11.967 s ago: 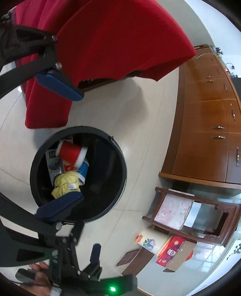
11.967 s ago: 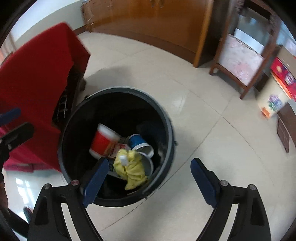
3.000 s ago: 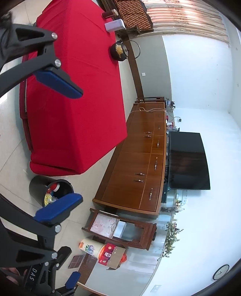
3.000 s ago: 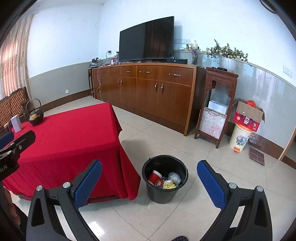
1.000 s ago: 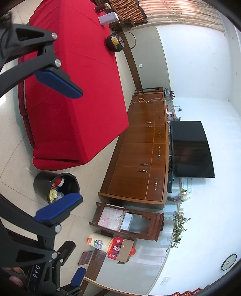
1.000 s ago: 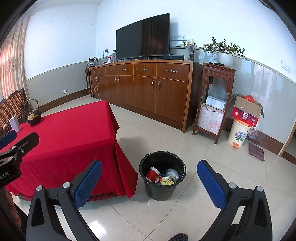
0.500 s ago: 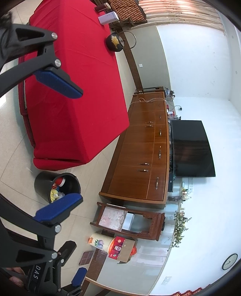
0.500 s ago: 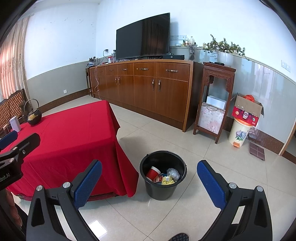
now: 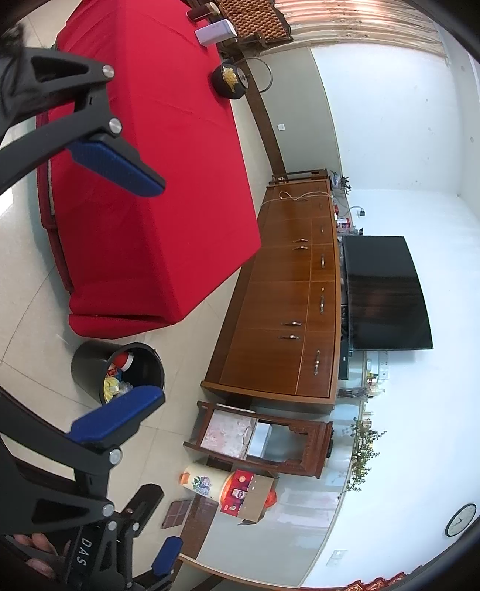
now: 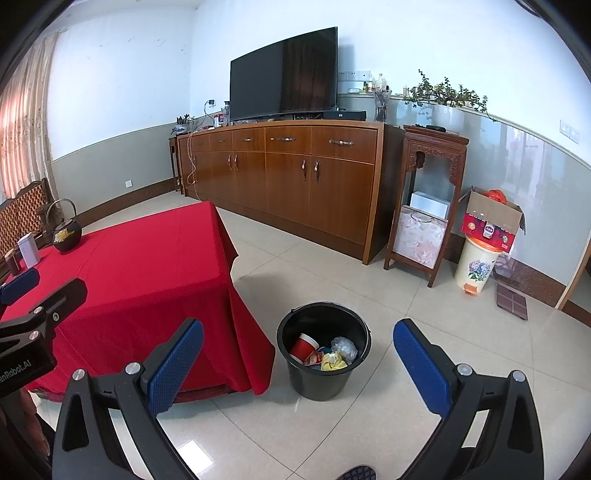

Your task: Collect trash

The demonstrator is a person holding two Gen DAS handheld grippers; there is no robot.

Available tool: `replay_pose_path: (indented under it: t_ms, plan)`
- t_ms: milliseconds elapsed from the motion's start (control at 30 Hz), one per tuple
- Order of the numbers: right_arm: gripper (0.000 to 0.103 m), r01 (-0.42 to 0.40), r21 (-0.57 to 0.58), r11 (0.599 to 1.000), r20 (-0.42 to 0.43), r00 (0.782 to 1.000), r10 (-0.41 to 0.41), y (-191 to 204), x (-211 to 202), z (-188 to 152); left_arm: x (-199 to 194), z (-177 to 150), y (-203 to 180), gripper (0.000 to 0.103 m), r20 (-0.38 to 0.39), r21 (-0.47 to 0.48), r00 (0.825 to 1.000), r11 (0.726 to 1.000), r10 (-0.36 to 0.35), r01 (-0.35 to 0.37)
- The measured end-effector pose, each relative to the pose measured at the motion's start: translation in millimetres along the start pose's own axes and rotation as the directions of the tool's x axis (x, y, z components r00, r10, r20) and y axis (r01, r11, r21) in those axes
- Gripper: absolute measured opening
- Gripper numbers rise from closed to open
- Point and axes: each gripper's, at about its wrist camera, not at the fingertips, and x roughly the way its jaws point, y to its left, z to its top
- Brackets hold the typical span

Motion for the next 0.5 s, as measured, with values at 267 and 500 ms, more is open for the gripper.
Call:
replay_pose_path:
  t_ms: [267,500]
  plan:
    - [0.103,0.001,0.003,1.000,0.000,1.000,-0.001,-0.1,-0.1,0.9,0.4,-1.4,1.0,0.103,0.007,0.000,1.000,1.000,0.011,-0.011]
    - [0.103,0.003,0.003,1.000,0.003,1.000,-0.003,-1.4,-1.6,3.8,5.7,-3.7,1.4,0.103,-0.004,0.001,1.000,1.000,-0.014,0.014]
